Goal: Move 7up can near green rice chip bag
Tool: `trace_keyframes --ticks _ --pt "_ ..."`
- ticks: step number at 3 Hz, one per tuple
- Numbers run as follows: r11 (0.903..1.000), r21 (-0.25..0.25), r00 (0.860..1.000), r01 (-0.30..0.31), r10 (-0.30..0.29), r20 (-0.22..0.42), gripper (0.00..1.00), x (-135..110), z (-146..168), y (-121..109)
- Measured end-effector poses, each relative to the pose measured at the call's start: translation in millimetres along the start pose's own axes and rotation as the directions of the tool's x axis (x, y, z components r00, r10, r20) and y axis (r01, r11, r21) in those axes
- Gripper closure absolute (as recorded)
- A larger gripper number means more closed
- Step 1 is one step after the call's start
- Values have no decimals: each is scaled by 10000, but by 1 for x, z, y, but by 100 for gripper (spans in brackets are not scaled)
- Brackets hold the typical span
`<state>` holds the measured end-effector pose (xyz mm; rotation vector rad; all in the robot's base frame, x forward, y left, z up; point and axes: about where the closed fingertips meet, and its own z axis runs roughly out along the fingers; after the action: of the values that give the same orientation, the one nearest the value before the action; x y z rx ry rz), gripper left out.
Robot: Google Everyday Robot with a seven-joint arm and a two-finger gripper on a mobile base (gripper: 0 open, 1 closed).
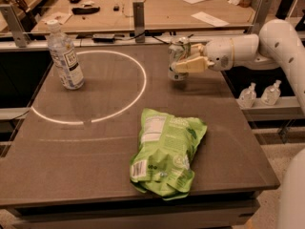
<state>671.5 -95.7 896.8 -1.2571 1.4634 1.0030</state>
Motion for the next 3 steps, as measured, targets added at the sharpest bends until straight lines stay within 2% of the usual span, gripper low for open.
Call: trace_keyframes --ticks 1,2,3 --pt "9994 306 9995 182 -174 -259 100 5 -27 25" --pt "9988 209 9986 434 -427 -324 100 12 -45 54" --pt "9976 -76 9976 686 -686 -107 100 16 -55 82"
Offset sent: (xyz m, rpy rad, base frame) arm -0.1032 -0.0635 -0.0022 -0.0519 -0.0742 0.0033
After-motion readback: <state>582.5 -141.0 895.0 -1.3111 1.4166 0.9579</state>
